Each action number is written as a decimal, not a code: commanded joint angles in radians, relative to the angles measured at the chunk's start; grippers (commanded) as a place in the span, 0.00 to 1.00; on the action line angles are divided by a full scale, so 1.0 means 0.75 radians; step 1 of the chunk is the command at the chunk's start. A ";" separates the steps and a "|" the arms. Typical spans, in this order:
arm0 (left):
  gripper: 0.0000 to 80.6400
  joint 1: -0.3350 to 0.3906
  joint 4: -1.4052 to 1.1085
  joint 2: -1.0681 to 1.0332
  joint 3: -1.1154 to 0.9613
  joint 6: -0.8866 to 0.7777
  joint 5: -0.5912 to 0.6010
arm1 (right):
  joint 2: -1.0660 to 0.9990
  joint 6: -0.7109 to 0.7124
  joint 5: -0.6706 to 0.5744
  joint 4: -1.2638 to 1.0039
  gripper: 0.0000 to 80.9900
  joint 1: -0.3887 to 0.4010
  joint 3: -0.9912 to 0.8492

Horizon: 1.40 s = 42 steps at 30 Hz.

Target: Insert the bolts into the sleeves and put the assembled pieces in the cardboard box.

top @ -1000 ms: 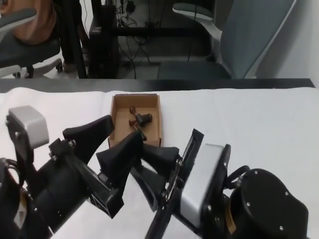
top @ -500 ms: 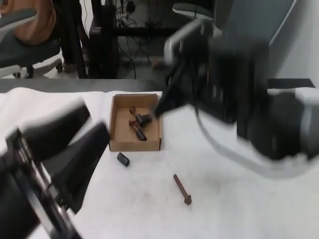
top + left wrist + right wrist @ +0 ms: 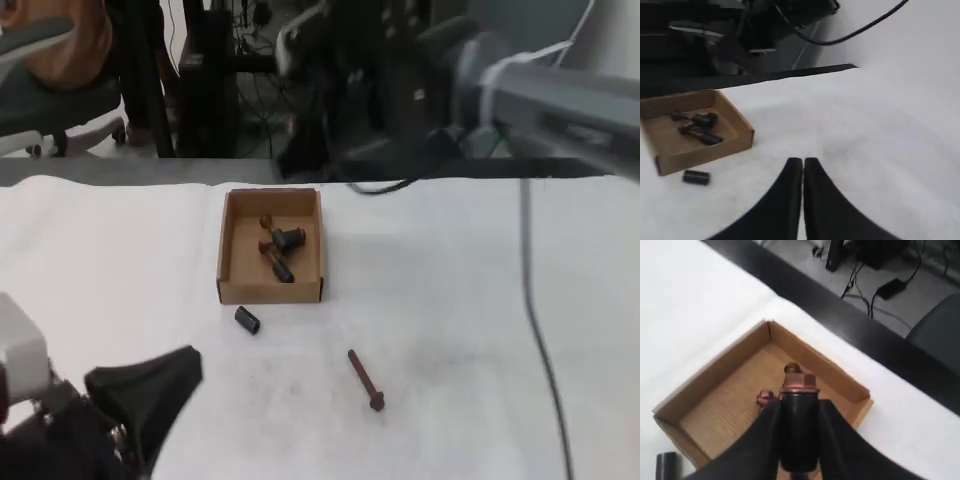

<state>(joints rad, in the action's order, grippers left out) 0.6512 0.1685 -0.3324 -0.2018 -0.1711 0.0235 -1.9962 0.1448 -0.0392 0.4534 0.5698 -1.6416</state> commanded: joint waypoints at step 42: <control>0.65 -0.320 0.013 -1.688 -0.816 -0.879 -0.158 | 0.457 -0.085 -0.175 0.706 0.86 -0.146 -0.119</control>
<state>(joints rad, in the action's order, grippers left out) 0.4321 0.1926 -1.5961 -0.8052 -0.8203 -0.1046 -1.6666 0.0879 -0.1486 0.9740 0.4651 -1.7197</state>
